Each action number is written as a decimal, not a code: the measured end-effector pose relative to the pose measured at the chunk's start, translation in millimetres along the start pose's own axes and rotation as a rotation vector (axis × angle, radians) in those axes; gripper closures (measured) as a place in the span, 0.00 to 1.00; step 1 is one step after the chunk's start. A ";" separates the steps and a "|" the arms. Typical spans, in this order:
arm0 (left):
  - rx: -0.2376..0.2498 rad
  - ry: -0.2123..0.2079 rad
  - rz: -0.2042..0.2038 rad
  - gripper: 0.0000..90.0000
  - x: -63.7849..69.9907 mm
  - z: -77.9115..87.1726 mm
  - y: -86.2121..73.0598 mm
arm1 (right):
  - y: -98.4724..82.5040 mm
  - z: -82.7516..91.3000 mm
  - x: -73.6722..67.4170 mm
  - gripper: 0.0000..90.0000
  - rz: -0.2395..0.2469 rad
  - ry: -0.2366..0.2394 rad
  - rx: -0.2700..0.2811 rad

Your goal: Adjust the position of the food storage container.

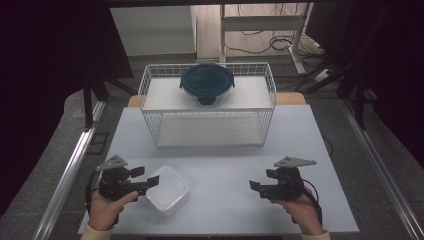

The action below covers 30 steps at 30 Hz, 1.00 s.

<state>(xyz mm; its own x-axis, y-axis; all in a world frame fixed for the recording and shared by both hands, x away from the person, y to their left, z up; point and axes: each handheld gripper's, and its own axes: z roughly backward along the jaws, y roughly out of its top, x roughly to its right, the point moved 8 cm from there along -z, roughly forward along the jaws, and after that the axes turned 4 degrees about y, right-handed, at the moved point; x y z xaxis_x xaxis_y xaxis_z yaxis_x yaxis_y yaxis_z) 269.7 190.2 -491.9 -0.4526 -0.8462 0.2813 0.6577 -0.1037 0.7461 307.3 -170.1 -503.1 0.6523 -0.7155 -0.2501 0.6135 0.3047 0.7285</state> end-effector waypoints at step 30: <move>-0.127 0.075 0.037 0.79 -20.8 15.0 -45.8 | 2.5 -1.6 -5.9 0.25 -0.014 0.038 0.008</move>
<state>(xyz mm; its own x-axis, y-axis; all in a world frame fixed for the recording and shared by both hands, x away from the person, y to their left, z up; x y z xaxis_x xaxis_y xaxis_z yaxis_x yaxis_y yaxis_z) 240.0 220.3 -522.8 -0.3835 -0.8867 0.2581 0.7464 -0.1331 0.6520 305.8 -164.1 -500.8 0.6598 -0.6956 -0.2843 0.6198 0.2897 0.7294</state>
